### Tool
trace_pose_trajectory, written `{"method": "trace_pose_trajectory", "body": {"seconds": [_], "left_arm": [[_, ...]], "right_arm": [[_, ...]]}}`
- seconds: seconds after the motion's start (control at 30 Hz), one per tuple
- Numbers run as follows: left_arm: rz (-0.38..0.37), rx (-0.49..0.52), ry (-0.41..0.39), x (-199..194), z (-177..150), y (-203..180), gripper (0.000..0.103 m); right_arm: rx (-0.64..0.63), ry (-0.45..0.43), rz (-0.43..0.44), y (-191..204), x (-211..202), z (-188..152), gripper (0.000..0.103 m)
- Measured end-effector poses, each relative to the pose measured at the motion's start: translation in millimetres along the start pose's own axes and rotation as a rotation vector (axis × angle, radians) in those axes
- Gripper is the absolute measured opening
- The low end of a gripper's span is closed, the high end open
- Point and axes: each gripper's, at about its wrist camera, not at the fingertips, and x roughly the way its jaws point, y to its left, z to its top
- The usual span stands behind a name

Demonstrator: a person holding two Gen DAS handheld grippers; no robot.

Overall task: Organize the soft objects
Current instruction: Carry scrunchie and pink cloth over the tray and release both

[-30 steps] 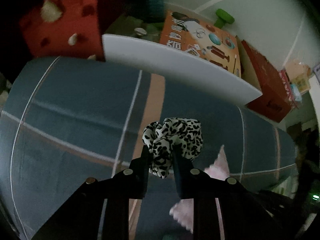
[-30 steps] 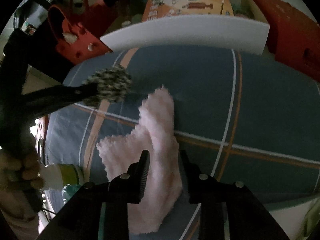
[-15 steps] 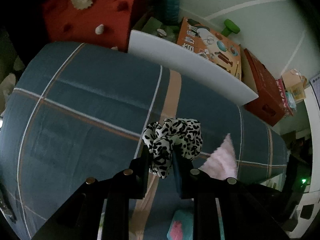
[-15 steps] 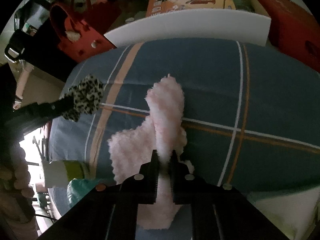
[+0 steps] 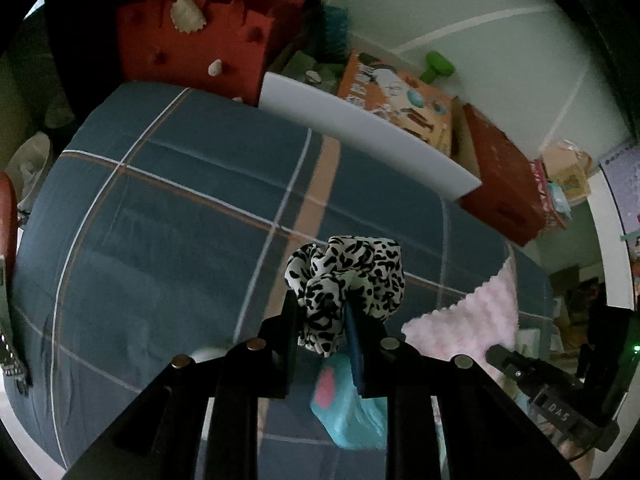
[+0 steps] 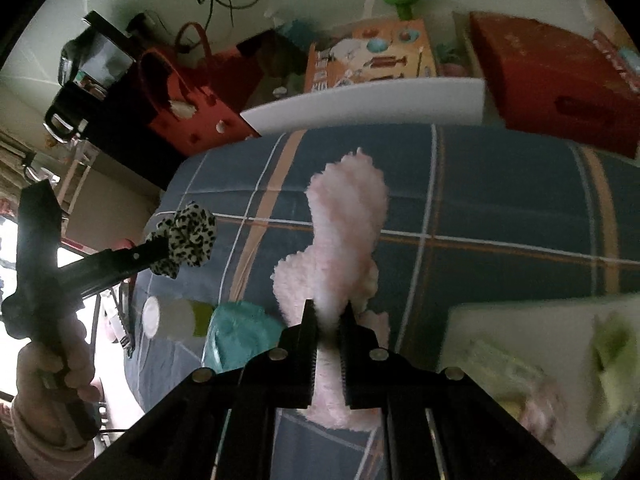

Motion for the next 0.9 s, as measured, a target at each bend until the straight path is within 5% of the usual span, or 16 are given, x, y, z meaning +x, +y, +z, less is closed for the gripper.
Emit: {"method": "trace_pose_trajectory", "body": {"seconds": [0.5,0.9], "left_arm": [[-0.042,0.087,-0.026,-59.3,-68.3,-75.0,0.023],[-0.069,0.202,0.005,-55.0,-110.1,-156.3,0.023]], "right_arm": [[0.063,-0.095,-0.072,-25.7,-109.7,-70.2,0.01],[0.108,-0.141,-0.111,-73.4,-162.1,-109.2,0.01]]}}
